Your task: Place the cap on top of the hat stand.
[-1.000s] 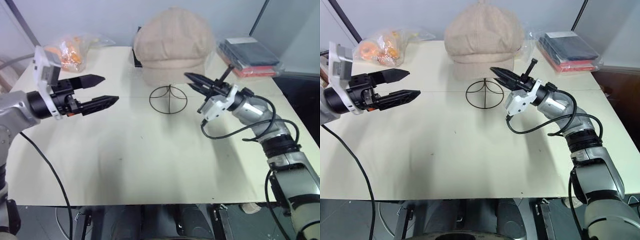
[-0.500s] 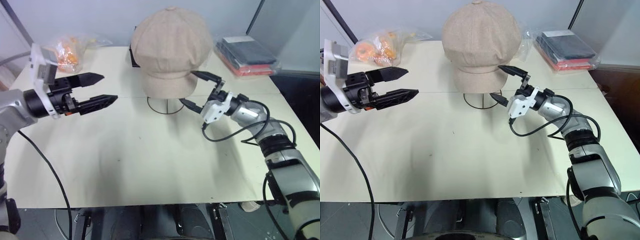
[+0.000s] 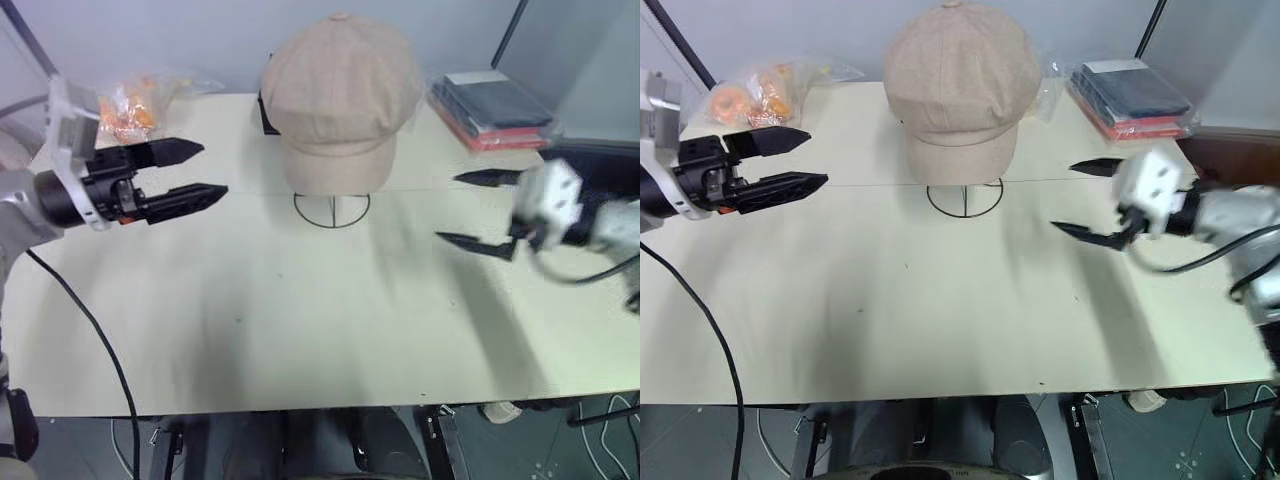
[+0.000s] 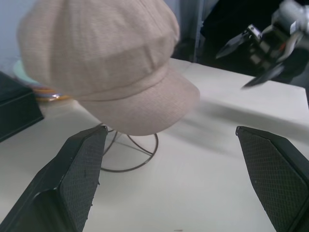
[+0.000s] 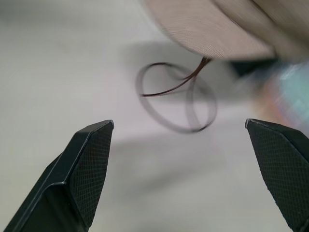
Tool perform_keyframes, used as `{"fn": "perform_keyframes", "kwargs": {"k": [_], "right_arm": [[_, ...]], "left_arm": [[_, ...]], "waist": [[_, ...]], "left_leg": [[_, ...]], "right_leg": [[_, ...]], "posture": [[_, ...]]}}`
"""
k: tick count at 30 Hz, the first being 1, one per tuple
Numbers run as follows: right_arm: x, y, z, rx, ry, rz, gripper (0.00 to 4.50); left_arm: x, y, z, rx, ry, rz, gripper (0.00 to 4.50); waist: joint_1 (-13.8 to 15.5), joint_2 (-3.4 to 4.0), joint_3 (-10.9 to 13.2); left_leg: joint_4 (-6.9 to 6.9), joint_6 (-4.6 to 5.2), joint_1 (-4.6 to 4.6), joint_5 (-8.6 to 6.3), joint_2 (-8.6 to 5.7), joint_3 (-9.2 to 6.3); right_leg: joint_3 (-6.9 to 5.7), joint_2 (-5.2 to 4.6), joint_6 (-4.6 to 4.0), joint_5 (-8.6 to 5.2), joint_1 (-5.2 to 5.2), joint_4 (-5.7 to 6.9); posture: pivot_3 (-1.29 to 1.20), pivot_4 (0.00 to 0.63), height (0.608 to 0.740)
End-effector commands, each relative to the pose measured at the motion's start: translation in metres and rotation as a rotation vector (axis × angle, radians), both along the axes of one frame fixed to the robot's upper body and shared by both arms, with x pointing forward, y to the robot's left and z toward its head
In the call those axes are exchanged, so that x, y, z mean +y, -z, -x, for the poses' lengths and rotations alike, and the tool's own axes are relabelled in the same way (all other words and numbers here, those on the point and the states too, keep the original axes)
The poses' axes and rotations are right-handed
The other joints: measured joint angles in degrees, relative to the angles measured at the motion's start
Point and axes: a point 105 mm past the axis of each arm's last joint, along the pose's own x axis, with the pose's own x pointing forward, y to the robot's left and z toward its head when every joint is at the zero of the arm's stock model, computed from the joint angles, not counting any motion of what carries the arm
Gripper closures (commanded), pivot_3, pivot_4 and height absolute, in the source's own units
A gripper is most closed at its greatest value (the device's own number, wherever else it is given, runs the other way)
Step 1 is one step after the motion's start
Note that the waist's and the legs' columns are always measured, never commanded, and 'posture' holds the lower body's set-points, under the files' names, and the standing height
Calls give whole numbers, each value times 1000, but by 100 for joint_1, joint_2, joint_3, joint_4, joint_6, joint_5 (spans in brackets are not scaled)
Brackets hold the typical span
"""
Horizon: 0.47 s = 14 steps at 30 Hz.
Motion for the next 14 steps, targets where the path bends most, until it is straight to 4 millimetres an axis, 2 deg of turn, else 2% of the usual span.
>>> {"fn": "perform_keyframes", "kwargs": {"k": [1,4,6,10,14], "right_arm": [[-14,-40,8,114,-10,-183,21],[-23,-61,8,150,-8,-262,21],[-25,-66,8,171,-14,-293,21],[-25,-64,8,195,-31,-297,21],[-22,-60,5,195,-40,-298,21]], "left_arm": [[10,-21,4,-72,-6,4,0],[17,-30,3,-91,-22,10,0],[20,-34,5,-93,-20,8,0],[23,-35,7,-97,-27,-10,0],[23,-27,5,-104,-51,-52,0]], "waist": [[-16,-1,-1],[-15,-1,-1],[-14,0,0],[-14,0,0],[-15,2,1]], "left_leg": [[1,1,1,-1,1,0],[0,1,0,-1,1,4],[-1,1,-7,-1,0,7],[-5,4,-11,-3,-1,11],[-5,4,-13,-3,-3,14]], "right_leg": [[-1,1,-3,-2,2,-3],[-1,1,-18,-10,-1,-8],[0,1,-18,-10,-10,-8],[0,-1,-1,-2,-15,-9],[1,-2,0,-1,-19,-8]], "posture": [[0,150,740],[0,150,740],[0,150,740],[0,150,740],[0,150,740]]}}
